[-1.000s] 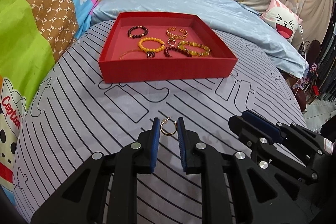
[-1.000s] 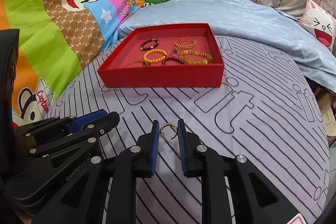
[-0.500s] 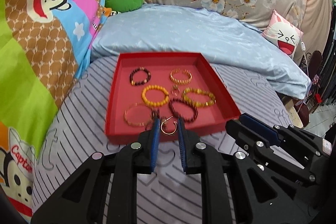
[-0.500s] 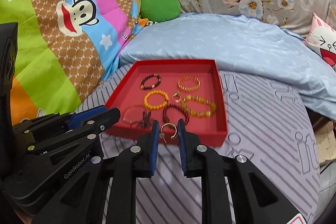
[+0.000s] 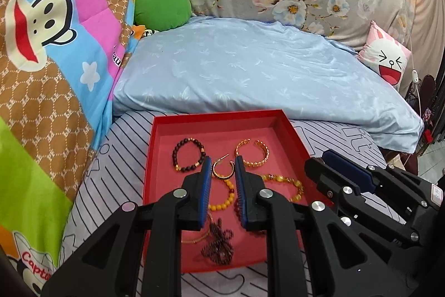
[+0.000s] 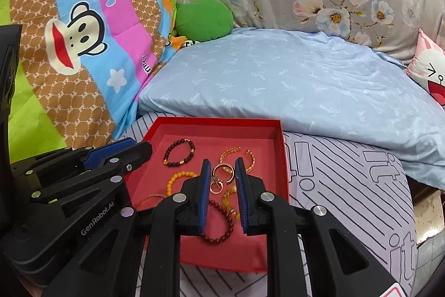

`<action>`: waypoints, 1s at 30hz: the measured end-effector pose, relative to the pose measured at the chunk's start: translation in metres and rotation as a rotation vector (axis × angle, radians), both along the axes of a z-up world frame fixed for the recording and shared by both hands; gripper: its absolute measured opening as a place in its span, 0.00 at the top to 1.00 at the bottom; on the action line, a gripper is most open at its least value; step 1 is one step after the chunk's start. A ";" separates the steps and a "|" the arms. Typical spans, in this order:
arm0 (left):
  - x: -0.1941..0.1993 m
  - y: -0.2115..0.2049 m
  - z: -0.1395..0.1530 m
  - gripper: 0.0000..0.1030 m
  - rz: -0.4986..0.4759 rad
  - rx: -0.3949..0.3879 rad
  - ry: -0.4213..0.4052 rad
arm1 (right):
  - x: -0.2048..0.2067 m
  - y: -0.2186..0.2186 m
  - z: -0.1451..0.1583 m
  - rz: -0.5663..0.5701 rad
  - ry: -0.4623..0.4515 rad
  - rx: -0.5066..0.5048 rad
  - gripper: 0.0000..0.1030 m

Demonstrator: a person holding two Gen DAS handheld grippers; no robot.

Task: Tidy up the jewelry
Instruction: 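Open both grippers to drop the hoop rings into the tray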

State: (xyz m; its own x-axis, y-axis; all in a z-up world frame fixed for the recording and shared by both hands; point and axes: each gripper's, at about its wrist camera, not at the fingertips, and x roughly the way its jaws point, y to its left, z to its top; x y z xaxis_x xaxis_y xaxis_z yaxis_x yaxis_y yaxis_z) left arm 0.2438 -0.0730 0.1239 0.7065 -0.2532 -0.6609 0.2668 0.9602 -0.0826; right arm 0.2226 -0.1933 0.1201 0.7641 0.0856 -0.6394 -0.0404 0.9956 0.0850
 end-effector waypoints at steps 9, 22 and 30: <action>0.033 -0.010 -0.017 0.84 0.004 0.023 0.026 | 0.030 -0.007 -0.018 -0.018 0.042 0.001 0.84; 0.058 -0.010 -0.046 0.84 0.020 0.037 0.081 | 0.056 -0.007 -0.044 -0.017 0.098 -0.008 0.84; 0.066 -0.007 -0.055 0.84 0.035 0.037 0.096 | 0.062 -0.003 -0.052 -0.017 0.109 -0.014 0.84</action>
